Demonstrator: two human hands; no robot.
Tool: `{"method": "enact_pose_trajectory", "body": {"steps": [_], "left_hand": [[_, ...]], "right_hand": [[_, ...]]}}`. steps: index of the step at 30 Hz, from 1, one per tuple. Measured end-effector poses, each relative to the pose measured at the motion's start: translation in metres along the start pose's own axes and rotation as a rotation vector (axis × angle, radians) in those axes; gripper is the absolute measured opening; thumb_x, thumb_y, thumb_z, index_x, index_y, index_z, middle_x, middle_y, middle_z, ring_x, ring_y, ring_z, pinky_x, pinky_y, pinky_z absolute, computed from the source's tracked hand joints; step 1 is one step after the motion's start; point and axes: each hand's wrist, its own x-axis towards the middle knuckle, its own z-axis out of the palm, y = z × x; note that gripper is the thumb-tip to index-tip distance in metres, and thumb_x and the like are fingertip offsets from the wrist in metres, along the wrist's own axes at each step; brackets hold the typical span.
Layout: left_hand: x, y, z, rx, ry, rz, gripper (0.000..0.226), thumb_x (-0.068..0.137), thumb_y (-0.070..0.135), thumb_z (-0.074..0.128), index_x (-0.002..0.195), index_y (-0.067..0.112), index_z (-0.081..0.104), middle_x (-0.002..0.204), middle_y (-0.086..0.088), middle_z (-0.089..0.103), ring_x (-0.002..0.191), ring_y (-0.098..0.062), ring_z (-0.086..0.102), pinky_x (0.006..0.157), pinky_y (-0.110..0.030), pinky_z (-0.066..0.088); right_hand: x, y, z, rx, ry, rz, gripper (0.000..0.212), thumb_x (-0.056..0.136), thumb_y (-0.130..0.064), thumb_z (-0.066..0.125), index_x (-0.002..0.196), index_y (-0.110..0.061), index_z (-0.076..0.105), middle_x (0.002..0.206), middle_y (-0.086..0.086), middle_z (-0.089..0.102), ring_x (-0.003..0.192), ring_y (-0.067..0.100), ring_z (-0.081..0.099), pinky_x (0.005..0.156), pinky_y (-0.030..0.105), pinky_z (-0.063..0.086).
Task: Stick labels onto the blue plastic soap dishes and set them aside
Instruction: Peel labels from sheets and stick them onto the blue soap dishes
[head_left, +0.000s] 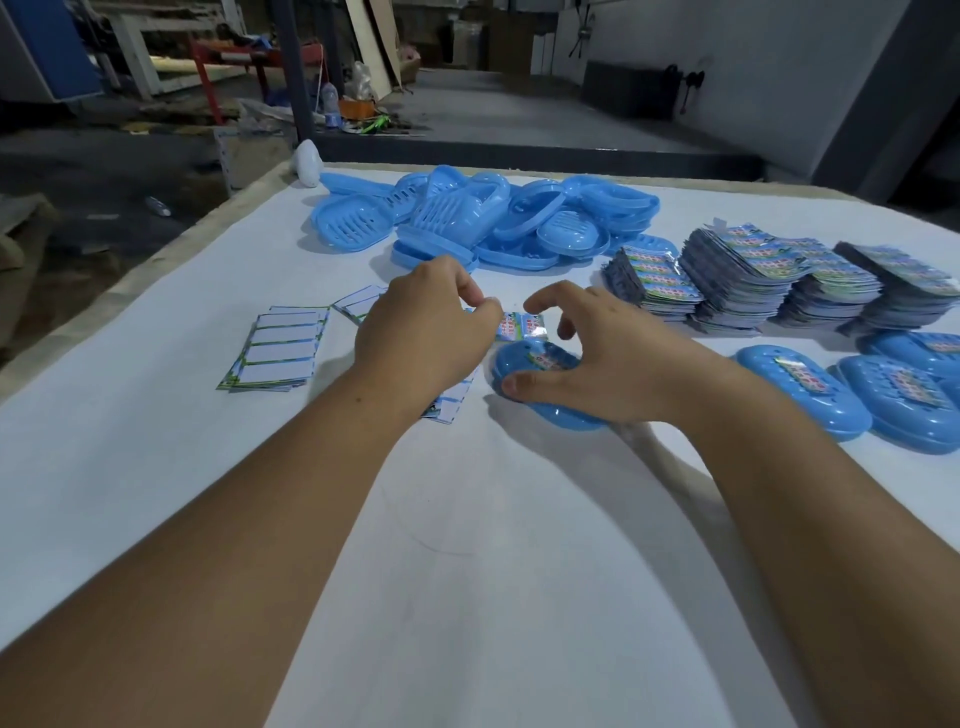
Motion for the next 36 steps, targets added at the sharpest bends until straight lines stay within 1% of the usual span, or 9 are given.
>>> {"method": "enact_pose_trajectory", "body": {"steps": [4, 7, 10, 13, 19, 24, 27, 31, 36], "left_hand": [[0.0, 0.0, 0.0, 0.007, -0.004, -0.01, 0.019, 0.088, 0.05, 0.061, 0.087, 0.031, 0.058, 0.08, 0.015, 0.057, 0.081, -0.015, 0.059, 0.069, -0.032, 0.04], [0.001, -0.001, 0.0, 0.014, -0.006, -0.016, 0.02, 0.088, 0.051, 0.061, 0.086, 0.032, 0.058, 0.079, 0.016, 0.055, 0.075, -0.006, 0.055, 0.065, -0.031, 0.038], [0.001, -0.001, -0.001, 0.019, -0.021, -0.027, 0.021, 0.088, 0.051, 0.06, 0.083, 0.031, 0.058, 0.079, 0.012, 0.062, 0.072, -0.004, 0.056, 0.06, -0.03, 0.037], [0.001, 0.0, -0.001, 0.024, -0.027, -0.034, 0.022, 0.087, 0.052, 0.061, 0.081, 0.03, 0.059, 0.079, 0.01, 0.065, 0.073, -0.008, 0.058, 0.061, -0.031, 0.038], [0.0, 0.0, 0.001, 0.011, -0.03, -0.026, 0.023, 0.087, 0.049, 0.065, 0.078, 0.029, 0.061, 0.079, 0.01, 0.065, 0.072, -0.007, 0.056, 0.061, -0.031, 0.037], [0.001, -0.001, 0.003, 0.02, -0.033, -0.018, 0.024, 0.088, 0.049, 0.065, 0.077, 0.028, 0.062, 0.079, 0.012, 0.063, 0.071, -0.004, 0.053, 0.063, -0.032, 0.038], [0.002, -0.001, 0.003, 0.033, -0.035, -0.024, 0.024, 0.088, 0.05, 0.065, 0.078, 0.028, 0.062, 0.076, 0.015, 0.059, 0.07, -0.004, 0.052, 0.059, -0.031, 0.036], [0.001, 0.0, 0.003, 0.027, -0.044, -0.021, 0.024, 0.088, 0.051, 0.065, 0.078, 0.029, 0.061, 0.076, 0.01, 0.065, 0.071, -0.004, 0.055, 0.054, -0.027, 0.034], [0.0, 0.001, 0.004, 0.006, -0.059, -0.025, 0.023, 0.086, 0.05, 0.064, 0.077, 0.029, 0.061, 0.069, 0.01, 0.064, 0.069, -0.008, 0.058, 0.057, -0.029, 0.036]], "right_hand": [[-0.002, -0.001, -0.007, -0.116, -0.029, 0.097, 0.063, 0.07, -0.075, 0.066, 0.122, -0.043, 0.053, 0.1, -0.01, 0.047, 0.097, 0.019, 0.054, 0.08, 0.036, 0.045], [-0.007, 0.005, -0.017, -0.138, -0.063, 0.171, 0.056, 0.071, -0.071, 0.067, 0.114, -0.037, 0.055, 0.093, -0.014, 0.044, 0.092, 0.019, 0.052, 0.063, 0.032, 0.038], [-0.014, 0.012, -0.027, -0.169, -0.092, 0.243, 0.055, 0.072, -0.065, 0.069, 0.111, -0.027, 0.061, 0.1, -0.006, 0.056, 0.086, 0.019, 0.056, 0.055, 0.027, 0.035], [-0.017, 0.017, -0.034, -0.181, -0.107, 0.269, 0.056, 0.073, -0.061, 0.071, 0.11, -0.019, 0.069, 0.107, 0.002, 0.067, 0.089, 0.021, 0.062, 0.06, 0.026, 0.041], [-0.022, 0.025, -0.044, -0.163, -0.124, 0.319, 0.049, 0.074, -0.048, 0.075, 0.113, -0.019, 0.068, 0.109, 0.002, 0.068, 0.092, 0.023, 0.066, 0.073, 0.031, 0.051], [-0.022, 0.033, -0.048, -0.174, -0.12, 0.334, 0.047, 0.079, -0.033, 0.073, 0.122, -0.017, 0.065, 0.126, 0.006, 0.065, 0.11, 0.031, 0.064, 0.088, 0.039, 0.055], [-0.02, 0.037, -0.049, -0.169, -0.117, 0.328, 0.047, 0.081, -0.027, 0.07, 0.126, -0.018, 0.062, 0.128, 0.005, 0.063, 0.11, 0.031, 0.063, 0.083, 0.037, 0.055], [-0.015, 0.042, -0.044, -0.127, -0.057, 0.277, 0.045, 0.081, -0.039, 0.072, 0.122, -0.026, 0.06, 0.112, -0.003, 0.058, 0.096, 0.024, 0.056, 0.061, 0.026, 0.039], [0.0, 0.03, -0.023, -0.027, 0.08, 0.112, 0.034, 0.087, -0.046, 0.071, 0.114, -0.028, 0.062, 0.099, -0.01, 0.056, 0.084, 0.01, 0.055, 0.071, 0.03, 0.038]]}}
